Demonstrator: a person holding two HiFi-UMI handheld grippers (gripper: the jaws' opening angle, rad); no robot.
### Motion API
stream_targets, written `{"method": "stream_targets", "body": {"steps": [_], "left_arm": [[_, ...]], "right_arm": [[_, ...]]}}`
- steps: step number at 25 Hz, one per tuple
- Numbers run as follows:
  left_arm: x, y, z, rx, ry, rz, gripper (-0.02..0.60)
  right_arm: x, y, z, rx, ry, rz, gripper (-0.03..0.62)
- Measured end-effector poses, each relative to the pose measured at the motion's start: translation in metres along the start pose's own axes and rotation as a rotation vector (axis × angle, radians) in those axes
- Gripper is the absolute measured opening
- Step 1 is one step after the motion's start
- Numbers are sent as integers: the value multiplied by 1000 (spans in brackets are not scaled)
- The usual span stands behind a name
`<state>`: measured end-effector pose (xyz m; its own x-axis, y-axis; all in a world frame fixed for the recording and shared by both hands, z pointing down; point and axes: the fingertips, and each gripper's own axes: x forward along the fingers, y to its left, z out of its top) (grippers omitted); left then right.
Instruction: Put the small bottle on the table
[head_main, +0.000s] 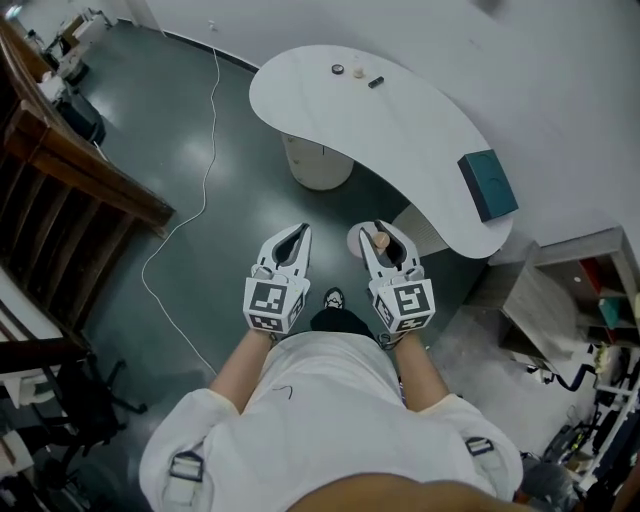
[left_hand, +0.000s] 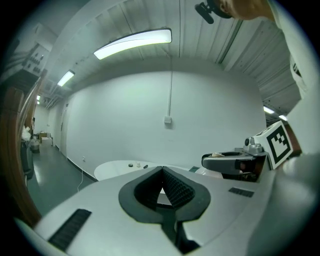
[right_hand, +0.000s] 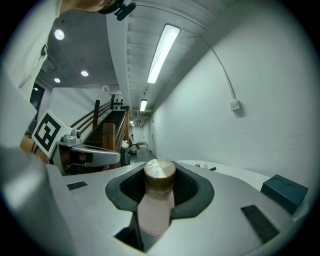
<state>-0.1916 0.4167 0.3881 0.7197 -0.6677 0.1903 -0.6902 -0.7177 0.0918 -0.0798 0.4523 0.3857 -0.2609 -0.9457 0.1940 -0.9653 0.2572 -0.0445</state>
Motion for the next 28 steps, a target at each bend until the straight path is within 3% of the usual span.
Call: {"method": "stream_targets", "body": {"steps": [12,19,23,28], "left_arm": [[96,37,-2,-48,44,31,12],[151,96,0,-45,43,20,12],[194,142,8,-53,40,-31,12],[252,179,18,-31,60,-158,12]], "right_arm": [[79,-76,0,7,46,18,114],[136,-95,3,7,73,-15,114],[179,-106,14,-2,87,-68,114],[235,-123,29,4,100,-141,114]]}}
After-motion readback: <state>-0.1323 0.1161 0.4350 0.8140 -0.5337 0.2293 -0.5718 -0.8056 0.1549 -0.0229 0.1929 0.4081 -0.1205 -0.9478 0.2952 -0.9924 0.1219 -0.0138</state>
